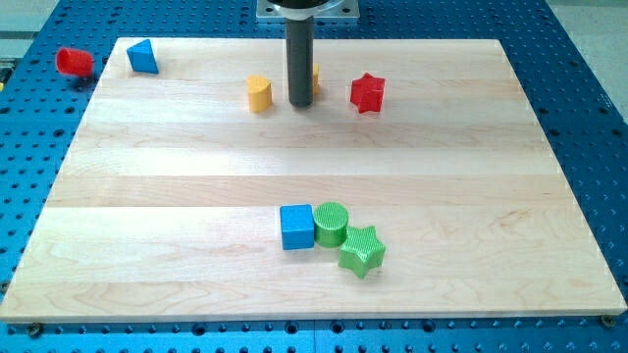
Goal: Move the arm horizontally right to the yellow hexagon
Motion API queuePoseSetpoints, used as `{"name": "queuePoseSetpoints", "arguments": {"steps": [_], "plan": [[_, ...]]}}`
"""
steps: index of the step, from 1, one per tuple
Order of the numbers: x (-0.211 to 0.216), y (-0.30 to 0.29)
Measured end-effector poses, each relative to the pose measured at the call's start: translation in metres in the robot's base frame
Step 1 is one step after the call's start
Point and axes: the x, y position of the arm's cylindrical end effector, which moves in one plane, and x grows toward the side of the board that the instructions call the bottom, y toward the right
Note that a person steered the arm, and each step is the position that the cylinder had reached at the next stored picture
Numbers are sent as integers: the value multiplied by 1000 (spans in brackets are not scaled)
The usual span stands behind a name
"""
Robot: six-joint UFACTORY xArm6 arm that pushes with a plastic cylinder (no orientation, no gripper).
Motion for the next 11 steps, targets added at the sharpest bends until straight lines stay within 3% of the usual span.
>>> {"name": "queuePoseSetpoints", "arguments": {"steps": [2,3,6,9,11], "plan": [[-64,20],[-52,58],[-96,107],[-96,118],[-67,129]]}}
